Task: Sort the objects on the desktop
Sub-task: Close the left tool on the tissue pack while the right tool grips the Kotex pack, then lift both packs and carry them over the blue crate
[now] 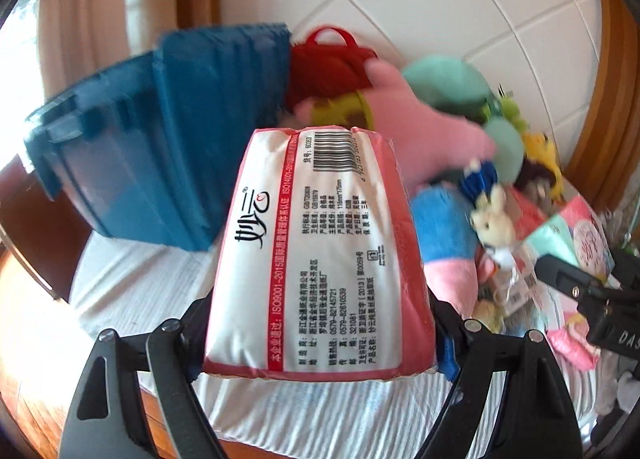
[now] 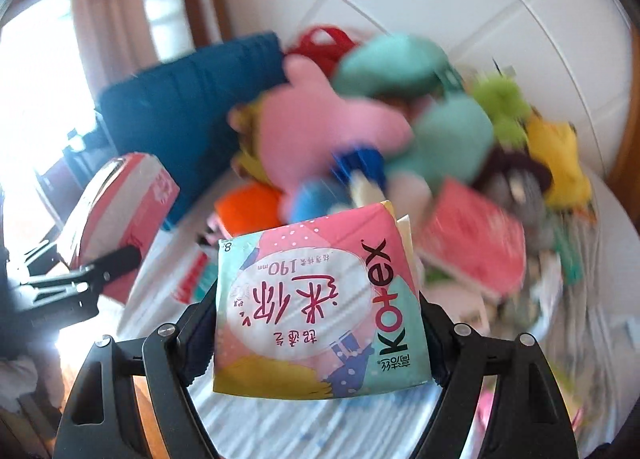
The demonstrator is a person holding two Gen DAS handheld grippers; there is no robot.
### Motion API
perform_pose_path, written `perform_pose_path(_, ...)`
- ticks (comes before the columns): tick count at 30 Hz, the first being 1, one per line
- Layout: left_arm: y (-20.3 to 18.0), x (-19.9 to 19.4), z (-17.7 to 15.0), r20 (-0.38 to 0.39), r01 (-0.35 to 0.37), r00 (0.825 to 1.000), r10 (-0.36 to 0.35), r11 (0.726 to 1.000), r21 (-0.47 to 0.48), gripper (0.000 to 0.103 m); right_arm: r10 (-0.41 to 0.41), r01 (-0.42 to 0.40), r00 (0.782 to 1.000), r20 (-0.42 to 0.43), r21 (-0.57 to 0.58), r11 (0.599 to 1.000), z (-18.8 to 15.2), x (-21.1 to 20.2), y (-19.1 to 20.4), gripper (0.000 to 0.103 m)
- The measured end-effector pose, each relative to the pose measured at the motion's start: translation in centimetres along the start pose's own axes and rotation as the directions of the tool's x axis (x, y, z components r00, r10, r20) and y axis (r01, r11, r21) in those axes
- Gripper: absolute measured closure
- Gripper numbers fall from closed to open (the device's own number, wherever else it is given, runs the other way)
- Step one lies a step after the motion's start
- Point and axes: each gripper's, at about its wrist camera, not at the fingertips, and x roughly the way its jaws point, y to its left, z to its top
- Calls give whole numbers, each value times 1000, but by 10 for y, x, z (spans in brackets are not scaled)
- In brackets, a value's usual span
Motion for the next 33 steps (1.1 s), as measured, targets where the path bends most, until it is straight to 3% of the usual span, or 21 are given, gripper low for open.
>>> perform_pose_path(8,46,-42,24,109,-80,990,88,994,-76,20,110,-97,989,95,-133,986,58,-16,62,22)
perform_pose_path(16,117,-61,59,195,-137,967,161,982,-132,19,215,-176,963,160,-231,957,114,3,137,22)
perform_pose_path(27,246,-37,142,281,-179,937,210,975,-132,19,290,-221,920,262,-262,939,210,62,256,22)
perform_pose_path(33,302,-5,184,288,-183,934,212,975,-123,20,283,-214,919,274,-256,943,252,105,304,22)
